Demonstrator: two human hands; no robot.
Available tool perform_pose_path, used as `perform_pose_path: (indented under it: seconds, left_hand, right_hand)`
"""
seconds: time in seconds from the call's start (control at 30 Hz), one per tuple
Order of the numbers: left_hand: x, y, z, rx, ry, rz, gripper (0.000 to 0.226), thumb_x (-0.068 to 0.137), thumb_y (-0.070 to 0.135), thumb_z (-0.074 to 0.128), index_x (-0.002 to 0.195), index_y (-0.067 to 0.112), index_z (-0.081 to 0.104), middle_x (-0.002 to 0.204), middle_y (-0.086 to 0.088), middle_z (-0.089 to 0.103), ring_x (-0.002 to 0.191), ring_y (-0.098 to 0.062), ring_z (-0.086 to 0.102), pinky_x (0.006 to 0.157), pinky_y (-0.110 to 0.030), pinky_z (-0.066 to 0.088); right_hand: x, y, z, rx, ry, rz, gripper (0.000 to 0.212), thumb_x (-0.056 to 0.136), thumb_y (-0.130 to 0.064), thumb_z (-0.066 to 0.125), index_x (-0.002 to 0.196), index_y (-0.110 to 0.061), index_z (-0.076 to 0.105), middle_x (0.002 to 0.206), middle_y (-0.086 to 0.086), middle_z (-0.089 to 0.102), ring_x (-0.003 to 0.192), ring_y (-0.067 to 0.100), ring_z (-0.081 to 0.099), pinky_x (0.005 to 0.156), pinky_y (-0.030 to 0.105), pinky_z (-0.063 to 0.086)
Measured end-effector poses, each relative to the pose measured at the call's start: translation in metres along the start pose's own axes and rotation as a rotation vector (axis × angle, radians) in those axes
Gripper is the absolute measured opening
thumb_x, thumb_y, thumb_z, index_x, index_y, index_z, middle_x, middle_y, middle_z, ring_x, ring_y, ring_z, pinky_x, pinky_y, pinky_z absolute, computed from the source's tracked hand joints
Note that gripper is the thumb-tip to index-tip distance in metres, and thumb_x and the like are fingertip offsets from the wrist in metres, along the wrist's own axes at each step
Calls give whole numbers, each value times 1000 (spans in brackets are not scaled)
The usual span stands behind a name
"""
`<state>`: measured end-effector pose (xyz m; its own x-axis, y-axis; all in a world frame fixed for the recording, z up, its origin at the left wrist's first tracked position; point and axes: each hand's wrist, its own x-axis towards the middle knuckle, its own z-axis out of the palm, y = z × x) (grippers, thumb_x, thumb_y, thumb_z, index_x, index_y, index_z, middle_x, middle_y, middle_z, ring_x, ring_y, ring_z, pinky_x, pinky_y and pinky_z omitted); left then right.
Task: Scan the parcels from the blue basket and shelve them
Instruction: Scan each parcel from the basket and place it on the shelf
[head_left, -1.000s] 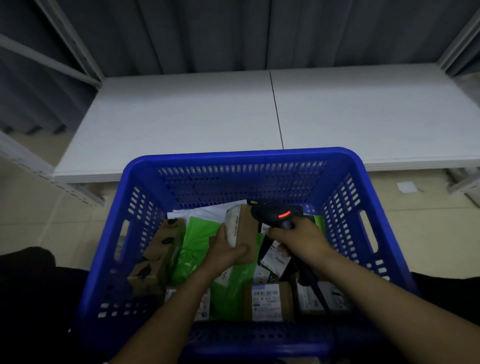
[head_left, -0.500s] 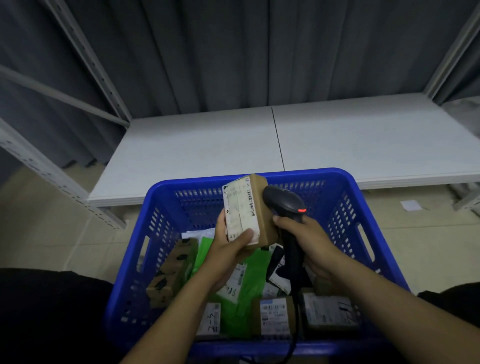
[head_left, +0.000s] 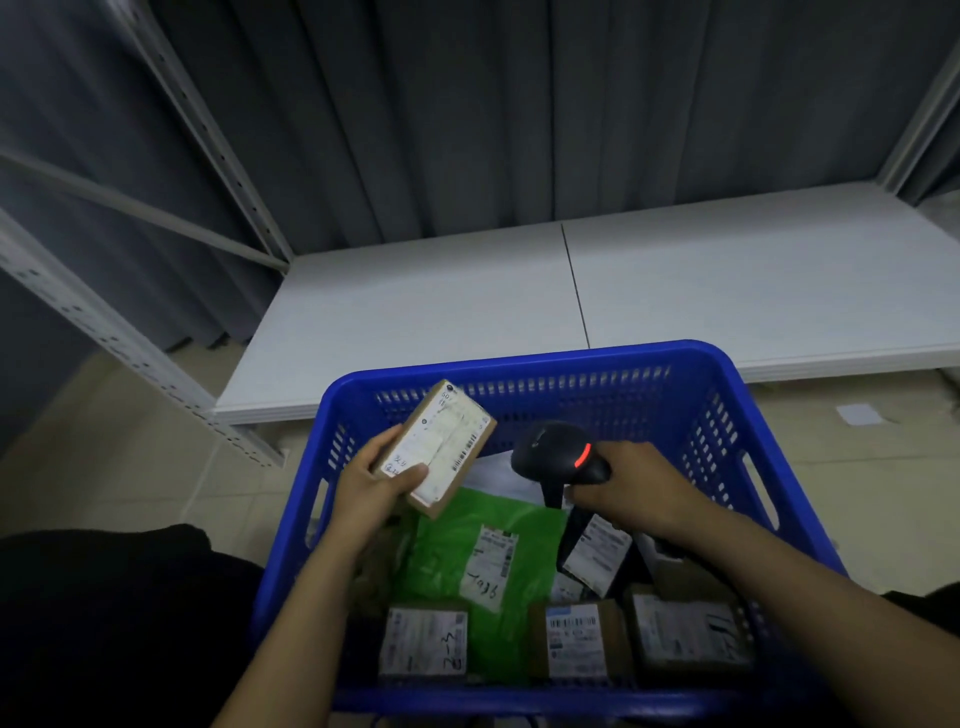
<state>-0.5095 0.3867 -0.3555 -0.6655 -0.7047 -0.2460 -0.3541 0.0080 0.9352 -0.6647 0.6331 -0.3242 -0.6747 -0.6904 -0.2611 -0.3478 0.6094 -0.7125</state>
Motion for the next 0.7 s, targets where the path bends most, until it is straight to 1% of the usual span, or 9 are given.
perform_pose_path:
  seconds: [0.03,0.07,0.2,0.27,0.33,0.4,0.5,0.57,0.7]
  left_hand:
    - [1,-1,-3,-3,4,-3,62,77,1,75,132,22,56,123,0,62,109,-18,61,81,-35,56]
    - [1,-2,-5,-4,8,-5,62,77,0,75,132,23,56,122,0,62,109,-18,61,81,-36,57]
    - [3,-4,-9,-6,-3,-3,62,78,0,74,133,23,55,121,1,62,106,-16,62,73,-30,57]
    - [3,-5,-11,14,-9,0,63,78,1,74,133,23,55,122,1,63,106,-16,62,73,-30,57]
    - [3,-7,-11,37,-13,-4,62,78,1,74,133,24,55,123,1,62,105,-15,62,72,-30,58]
    - [3,-8,-11,48,-18,-13,62,79,1,74,133,25,55,122,1,62,103,-13,62,68,-27,58]
    - [2,-6,-10,64,-33,-10,62,80,2,73,134,25,54,123,1,61,101,-11,61,63,-22,56]
    - [2,-5,-9,64,-33,-11,62,80,3,73,134,26,53,125,0,60,104,-13,61,64,-23,56]
    - [-1,-1,-7,73,-35,0,63,80,7,74,136,26,51,127,0,60,109,-17,61,70,-26,57]
  right_hand:
    - [0,-1,0,-8,-26,-10,27,80,-26,73,93,-3,66,83,12,70,71,22,67,61,34,54]
    - [1,-1,1,-19,-47,-17,27,80,-26,74,94,-4,67,84,11,70,67,19,65,60,32,54]
    - [1,-3,1,-76,-85,-59,22,82,-27,73,87,-8,63,81,6,68,61,8,56,51,14,39]
    - [0,-4,2,-81,-90,-80,19,82,-25,73,83,-9,62,78,4,66,61,6,55,50,12,38]
    - [0,-5,3,-75,-96,-88,20,82,-24,73,82,-7,62,77,7,66,63,12,60,51,13,39]
    - [2,-5,3,-77,-97,-87,23,82,-27,73,87,-6,65,82,10,70,72,19,66,57,22,47]
    - [3,-6,2,-87,-100,-93,23,82,-28,73,91,-8,67,85,9,71,77,20,68,64,31,53]
    - [2,-6,2,-93,-104,-92,23,82,-28,73,91,-8,67,84,8,71,76,19,68,62,28,52]
    - [2,-6,2,-75,-90,-85,25,82,-27,73,91,-6,66,84,10,71,75,20,67,52,16,42]
